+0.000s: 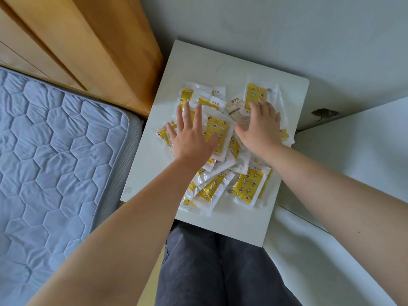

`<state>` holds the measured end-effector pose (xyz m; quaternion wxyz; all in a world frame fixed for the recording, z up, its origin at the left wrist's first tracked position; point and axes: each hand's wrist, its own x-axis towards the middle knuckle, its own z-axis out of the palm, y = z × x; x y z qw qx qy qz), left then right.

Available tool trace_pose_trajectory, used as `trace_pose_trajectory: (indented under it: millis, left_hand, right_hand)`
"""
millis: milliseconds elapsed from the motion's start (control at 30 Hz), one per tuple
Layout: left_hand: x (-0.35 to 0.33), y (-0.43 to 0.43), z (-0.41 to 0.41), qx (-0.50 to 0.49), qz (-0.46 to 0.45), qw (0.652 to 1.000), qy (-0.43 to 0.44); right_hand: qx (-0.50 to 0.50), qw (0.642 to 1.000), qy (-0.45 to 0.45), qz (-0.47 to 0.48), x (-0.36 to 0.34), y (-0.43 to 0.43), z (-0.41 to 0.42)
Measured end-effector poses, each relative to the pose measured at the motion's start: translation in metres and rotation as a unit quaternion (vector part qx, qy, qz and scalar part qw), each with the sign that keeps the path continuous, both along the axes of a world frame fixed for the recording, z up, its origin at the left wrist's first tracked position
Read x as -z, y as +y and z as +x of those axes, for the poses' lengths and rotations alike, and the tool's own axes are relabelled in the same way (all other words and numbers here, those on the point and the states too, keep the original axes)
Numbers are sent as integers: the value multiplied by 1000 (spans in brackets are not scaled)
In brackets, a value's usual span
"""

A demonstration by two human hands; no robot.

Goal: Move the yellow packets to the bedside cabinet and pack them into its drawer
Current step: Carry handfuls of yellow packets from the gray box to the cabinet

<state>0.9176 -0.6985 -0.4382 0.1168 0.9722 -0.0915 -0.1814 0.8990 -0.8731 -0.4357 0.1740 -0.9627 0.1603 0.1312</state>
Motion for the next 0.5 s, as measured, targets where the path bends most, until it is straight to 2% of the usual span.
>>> trace_pose_trajectory:
  millis: [133,267,500]
  left_hand:
    - [-36,11,4,39,13,998,-43]
    - [-103,30,12,54,25,992,-115]
    - [-250,89,7,-2,43,971,-236]
  right_hand:
    - [-37,999,-34,10,-38,14,7]
    - [-79,991,-107,11,-103,29,18]
    - [-208,945,-251,9,-239,87,40]
